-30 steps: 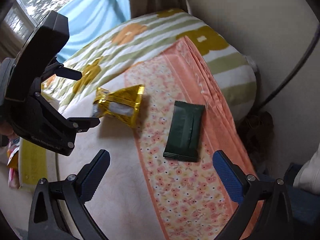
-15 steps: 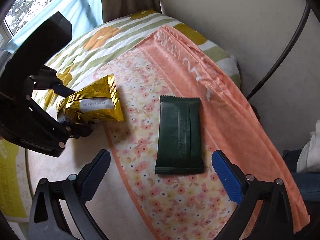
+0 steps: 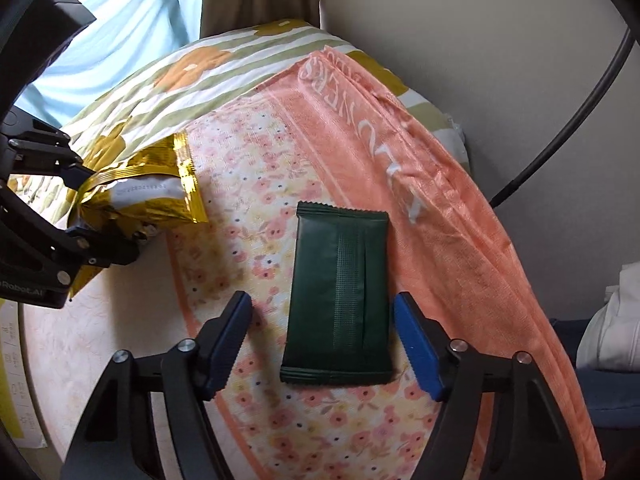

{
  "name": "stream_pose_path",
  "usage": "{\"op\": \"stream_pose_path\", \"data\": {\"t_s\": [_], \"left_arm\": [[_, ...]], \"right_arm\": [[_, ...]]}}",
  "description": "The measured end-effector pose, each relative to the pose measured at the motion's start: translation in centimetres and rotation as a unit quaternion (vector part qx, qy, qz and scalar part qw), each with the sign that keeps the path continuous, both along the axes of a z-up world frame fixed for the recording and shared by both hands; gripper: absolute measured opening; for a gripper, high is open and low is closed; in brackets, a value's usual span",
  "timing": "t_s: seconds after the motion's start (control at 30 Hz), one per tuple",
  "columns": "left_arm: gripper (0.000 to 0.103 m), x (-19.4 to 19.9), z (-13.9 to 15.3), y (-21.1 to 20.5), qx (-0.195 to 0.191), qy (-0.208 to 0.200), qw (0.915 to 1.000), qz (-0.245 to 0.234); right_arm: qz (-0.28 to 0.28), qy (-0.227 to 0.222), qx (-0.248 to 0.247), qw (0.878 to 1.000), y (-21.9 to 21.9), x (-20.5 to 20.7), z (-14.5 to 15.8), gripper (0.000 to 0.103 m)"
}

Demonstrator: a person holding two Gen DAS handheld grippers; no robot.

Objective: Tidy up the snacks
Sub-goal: 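Grasp the gold bag with the left tool while the right tool grasps the dark green bar, then carry both items into the yellow-green box and open both tools to release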

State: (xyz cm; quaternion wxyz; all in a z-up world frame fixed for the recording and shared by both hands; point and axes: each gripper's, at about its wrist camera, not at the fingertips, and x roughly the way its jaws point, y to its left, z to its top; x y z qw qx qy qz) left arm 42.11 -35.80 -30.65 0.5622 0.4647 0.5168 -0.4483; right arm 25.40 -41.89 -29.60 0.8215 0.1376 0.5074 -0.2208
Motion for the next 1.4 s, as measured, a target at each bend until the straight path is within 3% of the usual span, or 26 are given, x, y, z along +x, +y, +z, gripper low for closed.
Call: {"op": "stream_pose_path", "data": {"t_s": [0.17, 0.33, 0.53, 0.67, 0.77, 0.9, 1.13, 1.4], "left_arm": [[0.05, -0.1, 0.9, 0.3, -0.002, -0.006, 0.9999, 0.016], [0.05, -0.4, 3.3, 0.5, -0.019, -0.014, 0.9988, 0.044], [0.05, -0.9, 7.8, 1.4, -0.05, -0.033, 0.9933, 0.098], [0.05, -1.1, 11.5, 3.3, -0.079, -0.045, 0.9835, 0.156], [0.05, -1.2, 14.2, 5.7, -0.098, -0.057, 0.9723, 0.204], [0.05, -1.5, 17.8, 10.4, -0.12, -0.078, 0.95, 0.277], [0.05, -1.8, 22.8, 20.0, -0.147, -0.115, 0.9013, 0.391], [0.05, 0.0, 24.4, 30.9, -0.163, -0.119, 0.8571, 0.474]], "right_arm": [[0.018, -0.004, -0.013, 1.0, 0.0, 0.2, 0.1, 0.04], [0.031, -0.012, 0.001, 0.999, -0.3, -0.3, 1.0, 0.04], [0.066, -0.048, -0.001, 0.997, -0.6, -0.8, 5.8, 0.04], [0.11, -0.08, -0.008, 0.991, -0.3, -0.5, 10.1, 0.04], [0.152, -0.094, -0.005, 0.984, 0.2, 0.4, 12.9, 0.04], [0.214, -0.116, 0.006, 0.97, 1.9, 1.3, 15.9, 0.04], [0.319, -0.148, 0.039, 0.935, 7.5, 3.7, 19.7, 0.04], [0.398, -0.16, 0.079, 0.9, 16.1, 7.4, 22.5, 0.04]]}}
